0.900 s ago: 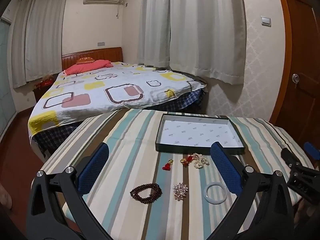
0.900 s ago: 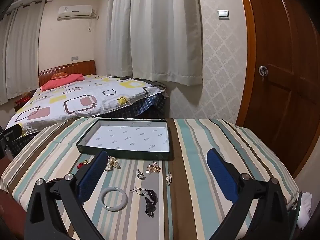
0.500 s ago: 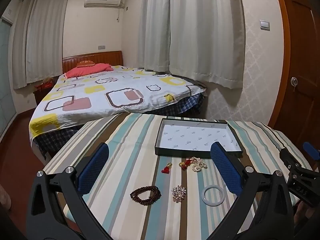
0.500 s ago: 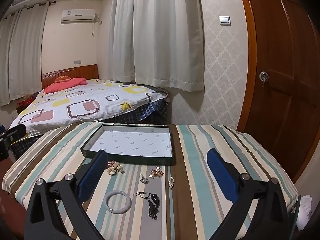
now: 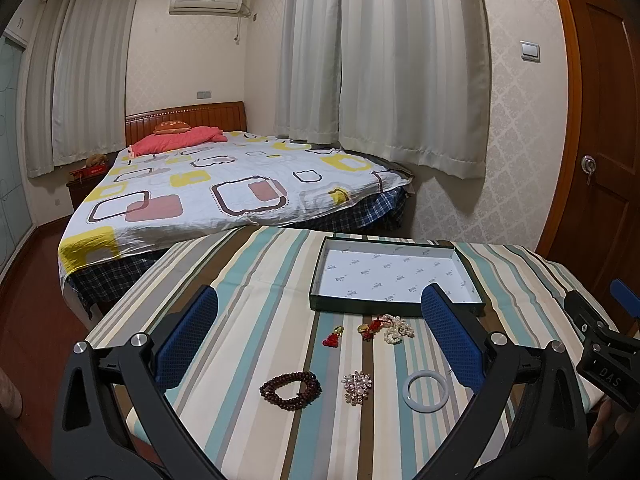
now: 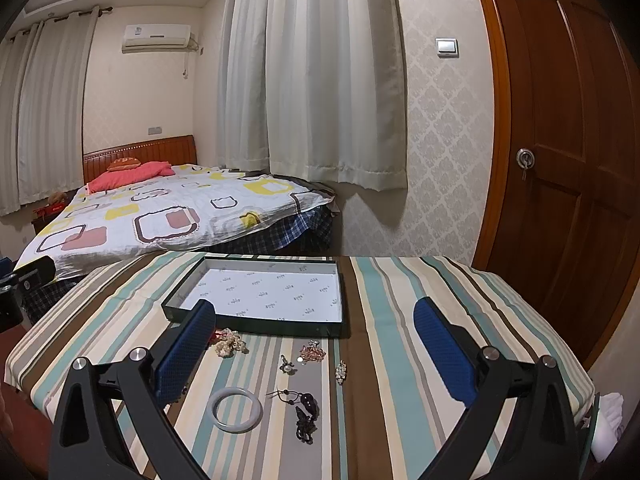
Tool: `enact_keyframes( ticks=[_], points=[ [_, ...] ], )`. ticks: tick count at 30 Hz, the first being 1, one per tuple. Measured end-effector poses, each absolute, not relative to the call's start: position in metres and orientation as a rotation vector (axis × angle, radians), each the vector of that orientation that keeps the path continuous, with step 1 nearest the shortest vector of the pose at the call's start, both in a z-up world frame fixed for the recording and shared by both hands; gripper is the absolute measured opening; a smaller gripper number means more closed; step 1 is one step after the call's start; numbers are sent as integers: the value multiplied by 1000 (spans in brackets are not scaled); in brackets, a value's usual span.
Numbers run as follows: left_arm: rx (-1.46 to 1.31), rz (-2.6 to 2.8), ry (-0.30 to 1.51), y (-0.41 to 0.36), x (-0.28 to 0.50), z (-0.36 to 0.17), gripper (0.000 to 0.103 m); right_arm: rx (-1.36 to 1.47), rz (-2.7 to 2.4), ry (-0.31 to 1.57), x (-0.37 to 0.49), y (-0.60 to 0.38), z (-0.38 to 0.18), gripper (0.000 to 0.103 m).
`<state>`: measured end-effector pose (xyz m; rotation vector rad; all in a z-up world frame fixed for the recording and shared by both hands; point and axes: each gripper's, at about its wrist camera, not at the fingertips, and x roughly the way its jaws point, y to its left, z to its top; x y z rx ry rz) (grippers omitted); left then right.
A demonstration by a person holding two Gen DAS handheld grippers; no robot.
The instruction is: Organize jewelry
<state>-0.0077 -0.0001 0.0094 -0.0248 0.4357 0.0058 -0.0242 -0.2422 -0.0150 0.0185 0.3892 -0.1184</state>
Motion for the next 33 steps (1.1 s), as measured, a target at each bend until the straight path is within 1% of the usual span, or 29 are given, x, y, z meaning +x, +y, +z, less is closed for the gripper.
enact_keyframes(
  ticks=[17, 18, 33],
  points=[
    [-29, 5, 441, -3, -7, 13, 99, 17, -120, 387, -24, -240, -9, 97],
    [-29, 5, 441, -3, -7, 13, 99, 16, -121, 388, -23, -239, -17, 97],
    [-29, 4, 442, -2, -8, 11, 99, 12, -115, 390, -23, -237, -15, 97]
  ],
)
